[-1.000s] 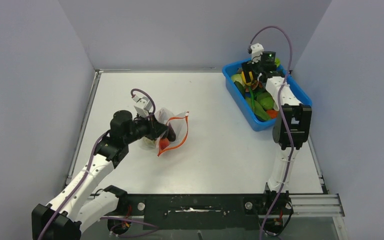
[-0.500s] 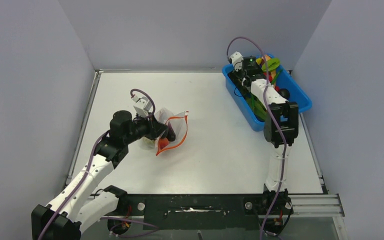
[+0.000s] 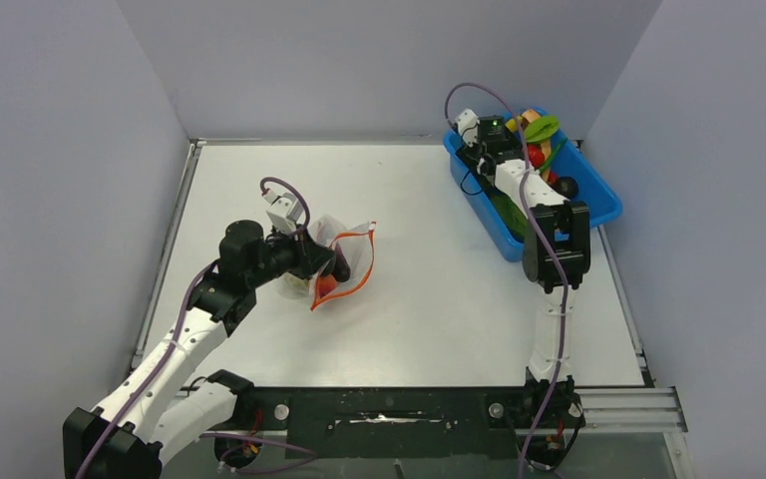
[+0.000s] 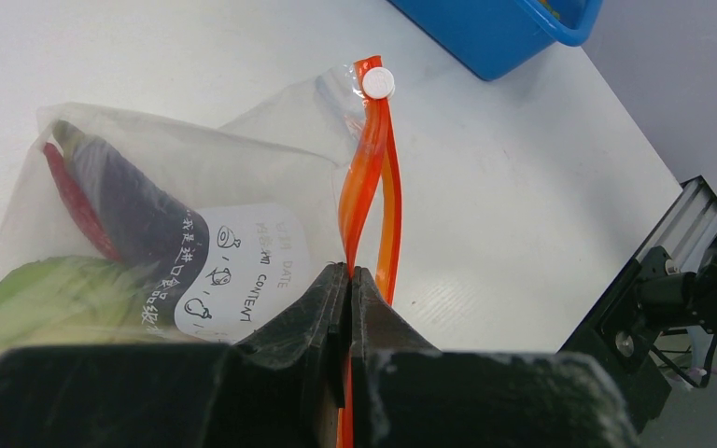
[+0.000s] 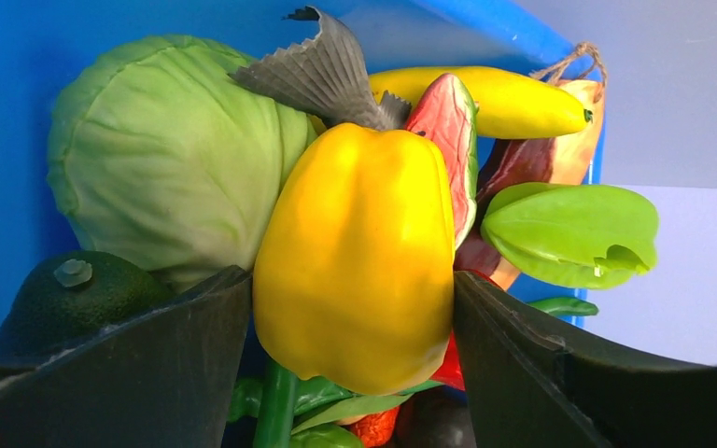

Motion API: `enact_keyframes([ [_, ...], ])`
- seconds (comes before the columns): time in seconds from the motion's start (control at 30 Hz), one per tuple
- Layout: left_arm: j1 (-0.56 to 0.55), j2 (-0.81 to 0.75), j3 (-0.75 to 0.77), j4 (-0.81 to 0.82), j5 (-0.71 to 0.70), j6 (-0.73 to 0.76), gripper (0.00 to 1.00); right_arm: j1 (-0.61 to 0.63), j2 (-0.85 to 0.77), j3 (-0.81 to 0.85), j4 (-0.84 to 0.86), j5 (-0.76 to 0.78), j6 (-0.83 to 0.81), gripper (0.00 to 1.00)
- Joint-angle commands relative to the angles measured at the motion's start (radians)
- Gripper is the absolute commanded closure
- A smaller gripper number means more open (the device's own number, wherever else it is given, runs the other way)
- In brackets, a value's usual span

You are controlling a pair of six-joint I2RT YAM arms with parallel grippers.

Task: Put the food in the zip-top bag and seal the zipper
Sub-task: Pick up the fake vegetable from the bin.

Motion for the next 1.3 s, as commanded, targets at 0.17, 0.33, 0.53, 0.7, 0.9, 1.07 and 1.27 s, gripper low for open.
enact_keyframes([
  [0.17,0.007,-0.02,0.015,0.04,-0.001,0.014,1.0,-0.003,-0.005,-0.01,0.045,0.138,-0.05,0.3],
  [0.33,0.007,-0.026,0.013,0.041,-0.007,0.015,1.0,0.005,-0.033,-0.028,0.068,0.162,-0.046,0.33],
  [0.53,0.007,-0.039,0.01,0.039,-0.023,0.021,1.0,0.023,-0.085,-0.043,0.071,0.18,0.018,0.35],
  [0.7,0.007,-0.046,0.006,0.042,-0.028,0.022,1.0,0.035,-0.141,-0.099,0.062,0.208,0.094,0.4],
  [0.9,0.007,-0.052,0.003,0.041,-0.039,0.021,1.0,0.051,-0.25,-0.183,0.024,0.256,0.2,0.4],
  [1.07,0.007,-0.057,0.004,0.039,-0.046,0.023,1.0,0.067,-0.335,-0.21,-0.063,0.267,0.309,0.42],
  [1.27,0.008,-0.057,0.005,0.032,-0.062,0.023,1.0,0.129,-0.455,-0.24,-0.188,0.235,0.421,0.43],
])
